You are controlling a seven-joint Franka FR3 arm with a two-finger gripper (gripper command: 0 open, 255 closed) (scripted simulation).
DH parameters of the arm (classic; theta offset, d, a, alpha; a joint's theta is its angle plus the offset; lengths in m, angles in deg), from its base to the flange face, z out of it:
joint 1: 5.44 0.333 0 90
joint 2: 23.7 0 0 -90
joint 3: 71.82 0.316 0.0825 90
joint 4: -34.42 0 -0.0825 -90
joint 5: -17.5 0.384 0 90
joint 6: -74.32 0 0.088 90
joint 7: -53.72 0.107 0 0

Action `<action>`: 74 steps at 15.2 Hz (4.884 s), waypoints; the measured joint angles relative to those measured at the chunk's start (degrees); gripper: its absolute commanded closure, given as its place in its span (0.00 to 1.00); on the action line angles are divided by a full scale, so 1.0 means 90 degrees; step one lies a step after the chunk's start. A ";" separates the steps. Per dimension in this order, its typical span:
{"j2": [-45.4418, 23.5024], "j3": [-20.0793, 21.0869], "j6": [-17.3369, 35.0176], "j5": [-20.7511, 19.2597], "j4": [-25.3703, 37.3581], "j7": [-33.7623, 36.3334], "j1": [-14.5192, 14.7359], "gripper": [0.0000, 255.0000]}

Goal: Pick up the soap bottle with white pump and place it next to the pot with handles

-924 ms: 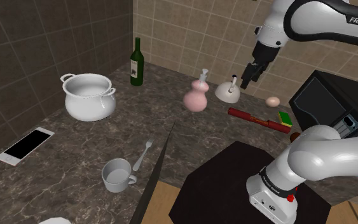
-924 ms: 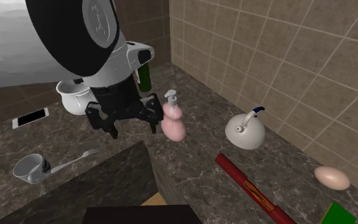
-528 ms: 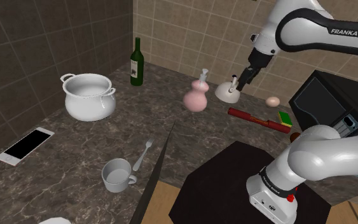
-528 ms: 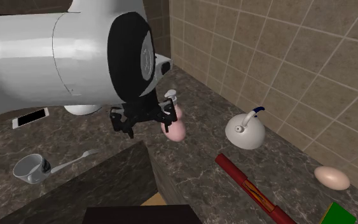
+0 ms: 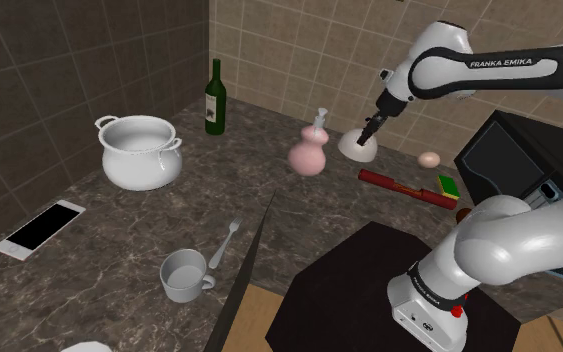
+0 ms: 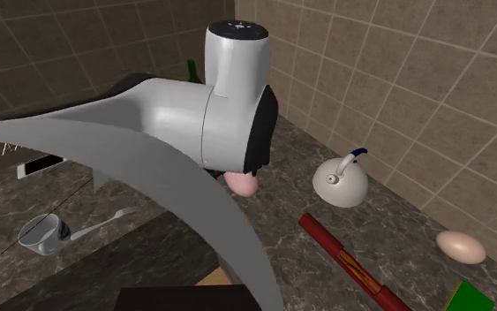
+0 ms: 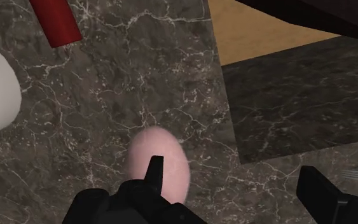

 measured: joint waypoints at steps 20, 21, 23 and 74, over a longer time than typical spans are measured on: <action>-0.4317 -0.2499 0.2264 0.5083 0.1692 -0.6058 0.2084 0.00; -0.4411 -0.2471 0.2280 0.5208 0.1723 -0.6138 0.2080 0.00; -0.4465 -0.2456 0.2292 0.5287 0.1737 -0.6196 0.2072 0.00; -0.2535 -0.2295 0.0242 0.2287 0.2916 -0.3400 0.1899 1.00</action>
